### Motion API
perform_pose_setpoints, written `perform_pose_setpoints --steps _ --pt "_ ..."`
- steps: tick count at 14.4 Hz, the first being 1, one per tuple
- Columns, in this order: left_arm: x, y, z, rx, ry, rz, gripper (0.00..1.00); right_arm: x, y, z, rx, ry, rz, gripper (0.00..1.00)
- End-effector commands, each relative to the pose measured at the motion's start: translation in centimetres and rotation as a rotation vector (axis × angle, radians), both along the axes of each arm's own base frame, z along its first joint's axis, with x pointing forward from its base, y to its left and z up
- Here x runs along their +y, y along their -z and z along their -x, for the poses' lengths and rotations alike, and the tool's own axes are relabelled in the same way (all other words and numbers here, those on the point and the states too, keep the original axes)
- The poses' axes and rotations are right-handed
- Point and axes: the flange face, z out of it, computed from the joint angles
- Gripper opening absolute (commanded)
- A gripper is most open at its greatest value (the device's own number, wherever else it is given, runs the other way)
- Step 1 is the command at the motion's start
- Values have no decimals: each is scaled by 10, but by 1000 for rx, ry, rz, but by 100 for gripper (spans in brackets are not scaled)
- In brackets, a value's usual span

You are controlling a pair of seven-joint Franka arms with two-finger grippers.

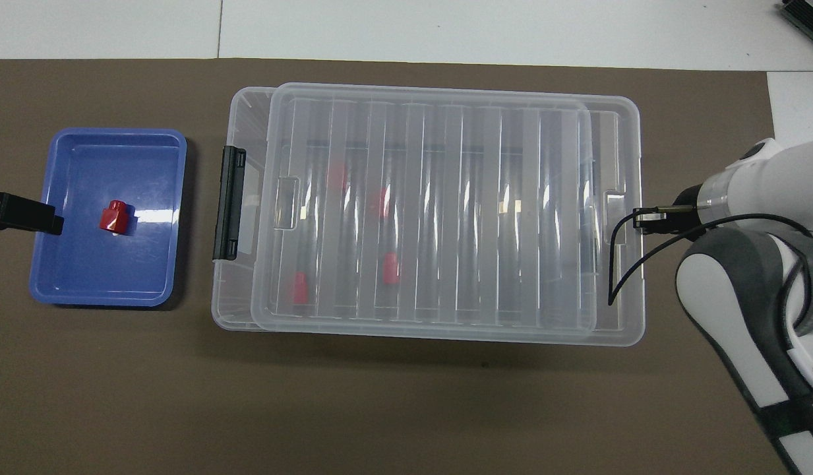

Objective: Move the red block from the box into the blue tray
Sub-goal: 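Slide the clear lid back toward the right gripper to close the box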

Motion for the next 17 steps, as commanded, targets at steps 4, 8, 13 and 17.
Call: perform_pose_setpoints --steps 4,8,13,17 --pt "5 0 7 17 -18 3 100 27 -2 12 -8 -24 -11 0" --pt "3 0 7 15 -14 3 100 28 -1 13 -5 -25 -11 0" --pt "7 0 7 15 -21 3 100 37 -2 12 -13 -41 -11 0" --pt "6 0 7 15 -20 3 100 36 -8 11 -22 -38 -14 0"
